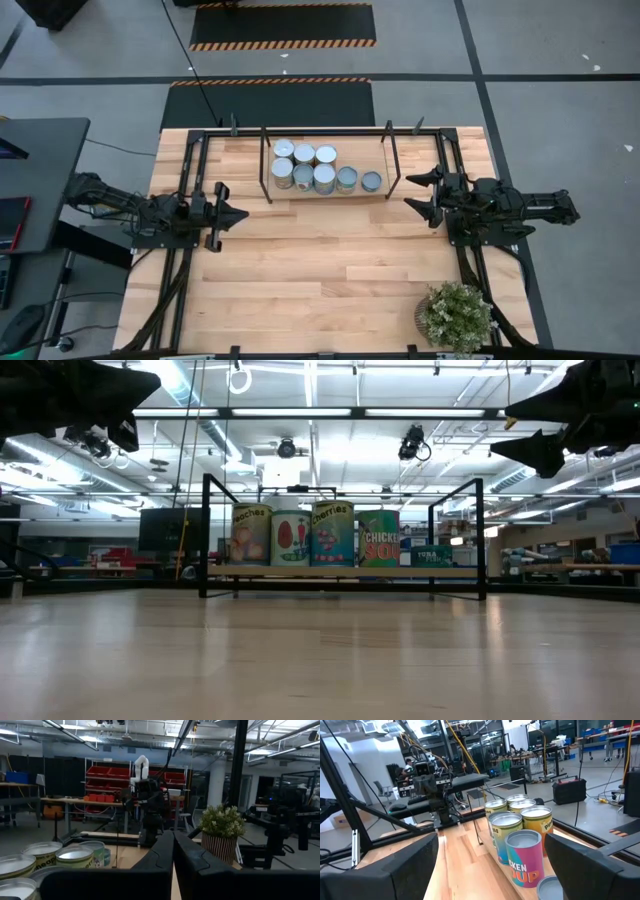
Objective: Pick and place cans onto a shelf
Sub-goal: Return to Home Position
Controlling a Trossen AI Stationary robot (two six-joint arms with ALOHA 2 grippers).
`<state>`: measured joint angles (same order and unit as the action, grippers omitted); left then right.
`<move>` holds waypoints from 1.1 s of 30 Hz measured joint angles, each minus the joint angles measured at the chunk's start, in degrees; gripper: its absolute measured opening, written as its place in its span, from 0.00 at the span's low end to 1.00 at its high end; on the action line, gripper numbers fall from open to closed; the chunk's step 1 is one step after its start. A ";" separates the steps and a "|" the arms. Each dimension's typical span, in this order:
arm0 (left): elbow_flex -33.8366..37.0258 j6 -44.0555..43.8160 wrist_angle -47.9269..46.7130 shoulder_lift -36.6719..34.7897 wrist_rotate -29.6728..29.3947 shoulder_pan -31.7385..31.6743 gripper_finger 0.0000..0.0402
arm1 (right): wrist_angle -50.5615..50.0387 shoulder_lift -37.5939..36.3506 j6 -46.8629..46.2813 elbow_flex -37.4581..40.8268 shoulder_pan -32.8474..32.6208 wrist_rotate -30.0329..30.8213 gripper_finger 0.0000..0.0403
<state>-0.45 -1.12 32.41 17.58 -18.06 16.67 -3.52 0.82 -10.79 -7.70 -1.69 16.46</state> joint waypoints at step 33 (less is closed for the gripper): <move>0.02 0.28 -0.07 0.02 -0.09 0.00 0.04 | 0.01 0.00 0.02 -0.07 0.00 -0.05 0.92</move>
<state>-0.43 -0.84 32.34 17.61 -18.15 16.67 -3.51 0.82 -10.76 -7.77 -1.69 16.40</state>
